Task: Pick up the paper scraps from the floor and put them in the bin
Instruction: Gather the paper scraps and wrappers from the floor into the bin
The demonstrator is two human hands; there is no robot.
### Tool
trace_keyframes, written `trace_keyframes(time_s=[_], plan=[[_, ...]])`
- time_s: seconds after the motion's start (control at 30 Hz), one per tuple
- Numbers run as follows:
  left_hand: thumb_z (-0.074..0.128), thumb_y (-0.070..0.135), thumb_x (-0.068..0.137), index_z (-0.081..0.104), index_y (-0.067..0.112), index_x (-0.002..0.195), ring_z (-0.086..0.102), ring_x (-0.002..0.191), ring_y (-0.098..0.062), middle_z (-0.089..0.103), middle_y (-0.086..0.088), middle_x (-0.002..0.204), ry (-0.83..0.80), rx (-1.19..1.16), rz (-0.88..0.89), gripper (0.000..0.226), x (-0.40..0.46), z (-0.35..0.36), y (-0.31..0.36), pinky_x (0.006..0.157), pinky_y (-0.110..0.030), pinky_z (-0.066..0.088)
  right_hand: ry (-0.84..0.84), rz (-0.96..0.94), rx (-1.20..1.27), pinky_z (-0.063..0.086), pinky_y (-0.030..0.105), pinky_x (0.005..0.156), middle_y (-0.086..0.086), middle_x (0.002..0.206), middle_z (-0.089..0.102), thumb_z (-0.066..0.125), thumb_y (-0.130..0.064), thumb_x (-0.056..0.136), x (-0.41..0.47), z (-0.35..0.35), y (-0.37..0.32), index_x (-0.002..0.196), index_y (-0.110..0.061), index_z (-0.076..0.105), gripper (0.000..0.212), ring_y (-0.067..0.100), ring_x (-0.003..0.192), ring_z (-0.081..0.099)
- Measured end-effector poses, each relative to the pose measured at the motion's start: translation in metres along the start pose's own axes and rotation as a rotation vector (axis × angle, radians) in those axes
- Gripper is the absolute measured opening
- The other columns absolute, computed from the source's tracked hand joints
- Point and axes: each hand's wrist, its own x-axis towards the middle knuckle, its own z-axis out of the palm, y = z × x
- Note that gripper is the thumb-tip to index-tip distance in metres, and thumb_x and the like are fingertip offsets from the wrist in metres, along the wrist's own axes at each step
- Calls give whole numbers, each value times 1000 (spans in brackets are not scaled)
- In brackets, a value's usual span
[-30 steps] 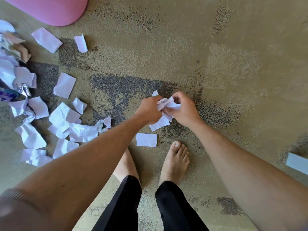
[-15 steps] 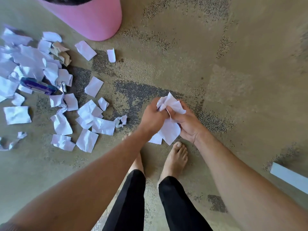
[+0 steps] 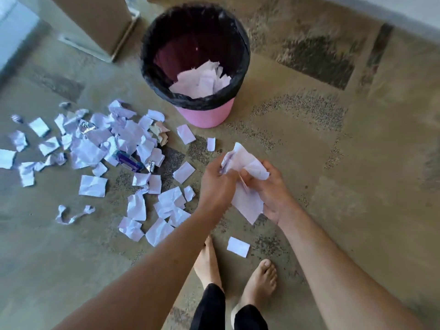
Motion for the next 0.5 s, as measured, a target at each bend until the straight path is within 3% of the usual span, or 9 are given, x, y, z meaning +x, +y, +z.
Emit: trace_keyframes(time_s=[0.1,0.23,0.33,0.4,0.5], plan=[[59,11,78,71,32,98,70,86,-19,74,4,88,3,-99,26,31,23,-27,44,76,-42,59,21,-63,-66,56,54,81,11,97,72,80,-9,74,11,34,-51,89,-25,67,25,34,91,68],[56,2,81,68,25,94,64,64,-10,70,8,73,74,-162,52,29,56,-67,97,56,-29,52,140,-133,-126,53,49,83,-1,90,66,73,-6,84,33,72,-107,84,-29,59,27,28,92,62],[61,8,73,65,24,111,65,77,-17,68,1,87,86,-79,79,42,86,-93,132,67,-35,57,231,-185,-141,54,48,82,-2,92,64,69,-4,87,53,99,-144,86,-28,55,28,28,93,60],[68,12,69,61,25,120,66,92,-21,67,0,101,81,-36,98,53,107,-105,151,80,-40,59,278,-179,-156,55,49,84,-1,93,61,65,-3,89,70,115,-164,95,-26,55,25,26,93,61],[78,12,71,48,25,138,66,97,-24,59,0,117,84,-38,94,75,137,-120,172,82,-43,60,242,-93,-69,57,47,70,5,103,57,55,-3,96,91,138,-189,126,-14,47,33,23,91,60]])
